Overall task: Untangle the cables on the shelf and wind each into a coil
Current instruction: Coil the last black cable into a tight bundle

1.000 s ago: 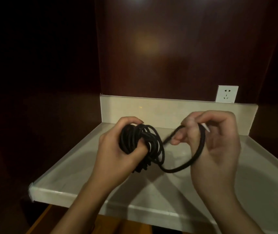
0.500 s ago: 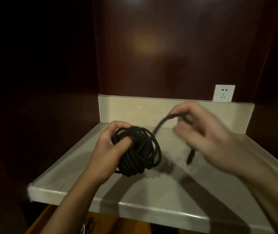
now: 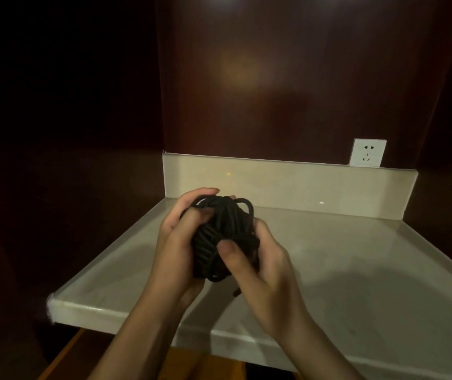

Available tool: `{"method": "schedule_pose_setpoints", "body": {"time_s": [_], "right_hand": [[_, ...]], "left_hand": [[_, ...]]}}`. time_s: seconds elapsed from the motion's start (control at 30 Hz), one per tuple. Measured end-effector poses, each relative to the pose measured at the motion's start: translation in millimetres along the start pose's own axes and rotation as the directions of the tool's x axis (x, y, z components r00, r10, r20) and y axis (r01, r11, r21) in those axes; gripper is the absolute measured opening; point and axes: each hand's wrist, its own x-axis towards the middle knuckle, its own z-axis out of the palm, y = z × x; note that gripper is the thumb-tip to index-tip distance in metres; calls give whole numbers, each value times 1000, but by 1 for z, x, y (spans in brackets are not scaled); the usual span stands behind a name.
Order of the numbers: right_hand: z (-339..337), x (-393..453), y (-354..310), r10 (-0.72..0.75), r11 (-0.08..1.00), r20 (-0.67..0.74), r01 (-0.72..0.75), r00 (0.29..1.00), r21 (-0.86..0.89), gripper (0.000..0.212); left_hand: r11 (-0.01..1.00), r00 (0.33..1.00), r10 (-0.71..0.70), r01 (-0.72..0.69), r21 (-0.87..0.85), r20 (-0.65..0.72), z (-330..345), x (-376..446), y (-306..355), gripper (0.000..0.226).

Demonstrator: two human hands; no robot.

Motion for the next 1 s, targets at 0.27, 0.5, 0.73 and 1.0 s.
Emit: {"method": "schedule_pose_setpoints", "body": {"time_s": [0.27, 0.5, 0.73, 1.0], "right_hand": [[4, -6, 14, 35, 995, 27, -33, 999, -95, 49], [-34, 14, -8, -80, 954, 75, 98, 994, -282, 20], [-35, 58, -19, -65, 997, 212, 71, 975, -22, 14], [-15, 47, -5, 84, 975, 13, -85, 996, 205, 11]], "left_hand": [[988, 998, 61, -58, 143, -16, -2, 2, -1, 22], [839, 985, -15, -80, 538, 171, -25, 13, 13, 21], [960, 921, -221, 148, 236, 322, -9, 2, 16, 45], [914, 897, -380, 401, -54, 225, -11, -6, -3, 41]]}}
